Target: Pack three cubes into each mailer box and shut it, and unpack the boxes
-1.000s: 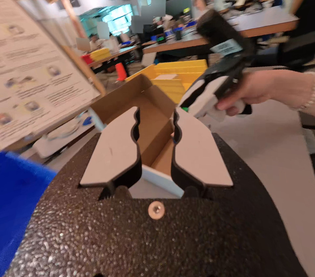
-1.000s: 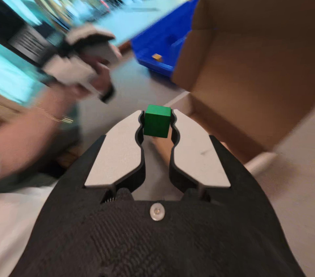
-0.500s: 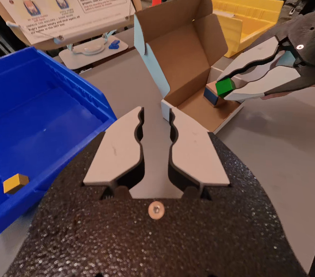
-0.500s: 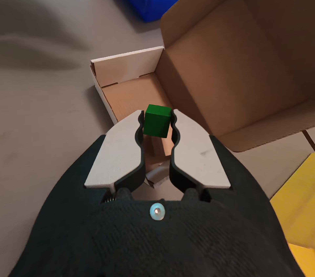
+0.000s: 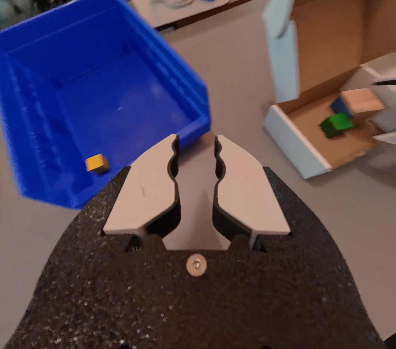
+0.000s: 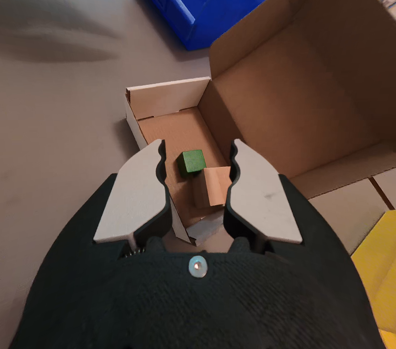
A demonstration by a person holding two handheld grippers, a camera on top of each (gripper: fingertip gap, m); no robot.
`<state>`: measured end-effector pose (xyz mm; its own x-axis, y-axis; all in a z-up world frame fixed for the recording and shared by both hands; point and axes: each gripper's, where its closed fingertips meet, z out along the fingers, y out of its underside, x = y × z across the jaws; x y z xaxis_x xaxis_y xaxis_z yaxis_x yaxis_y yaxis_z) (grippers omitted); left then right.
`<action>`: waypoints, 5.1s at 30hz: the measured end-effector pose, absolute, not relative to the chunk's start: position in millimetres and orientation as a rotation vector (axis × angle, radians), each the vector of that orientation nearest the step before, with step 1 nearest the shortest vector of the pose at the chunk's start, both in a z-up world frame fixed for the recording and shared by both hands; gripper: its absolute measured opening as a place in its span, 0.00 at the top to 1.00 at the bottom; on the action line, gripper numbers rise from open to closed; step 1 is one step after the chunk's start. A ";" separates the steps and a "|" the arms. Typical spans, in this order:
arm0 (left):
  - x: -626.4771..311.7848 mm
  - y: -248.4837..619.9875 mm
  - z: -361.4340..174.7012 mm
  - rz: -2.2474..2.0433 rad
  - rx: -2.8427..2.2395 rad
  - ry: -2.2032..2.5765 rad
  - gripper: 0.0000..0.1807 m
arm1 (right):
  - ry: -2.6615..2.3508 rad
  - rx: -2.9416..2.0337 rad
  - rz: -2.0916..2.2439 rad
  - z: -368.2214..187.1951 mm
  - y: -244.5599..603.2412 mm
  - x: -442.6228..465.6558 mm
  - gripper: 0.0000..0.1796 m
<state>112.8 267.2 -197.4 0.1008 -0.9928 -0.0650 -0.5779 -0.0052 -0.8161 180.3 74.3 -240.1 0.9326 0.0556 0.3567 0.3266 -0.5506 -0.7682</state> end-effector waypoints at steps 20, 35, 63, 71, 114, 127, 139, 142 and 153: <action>108.7 407.2 -279.5 0.122 -2.702 1.324 0.68 | -0.337 -2.161 -0.462 -237.0 61.3 190.4 0.64; 105.8 415.2 -296.8 -0.011 -2.957 0.339 0.74 | -0.374 -2.160 -0.425 -237.6 57.7 185.4 0.61; 186.8 417.6 -222.1 -0.521 -2.487 1.015 0.85 | -0.193 -2.008 -0.113 -209.7 59.7 175.6 0.60; 185.8 286.5 -132.4 -1.532 -2.049 1.168 0.85 | 0.044 -1.733 0.378 -164.2 63.1 155.8 0.61; 122.1 100.5 -192.0 -1.218 -1.021 1.805 0.78 | 0.053 -2.137 0.174 -230.4 52.6 187.6 0.87; 145.7 150.2 -190.2 -0.950 -1.415 1.660 0.82 | 0.063 -2.020 -0.140 -204.0 52.1 209.2 0.75; 212.0 179.4 -187.1 -0.741 -1.639 1.572 0.84 | 0.423 -1.906 -0.362 -183.3 49.4 294.1 0.81; 219.2 180.5 -193.9 -0.742 -1.653 1.557 0.89 | 0.436 -1.925 -0.380 -188.2 59.5 298.7 0.88; 191.1 168.8 -193.1 -0.817 -1.502 1.293 0.98 | 0.428 -1.741 -0.614 -185.6 46.3 278.4 0.98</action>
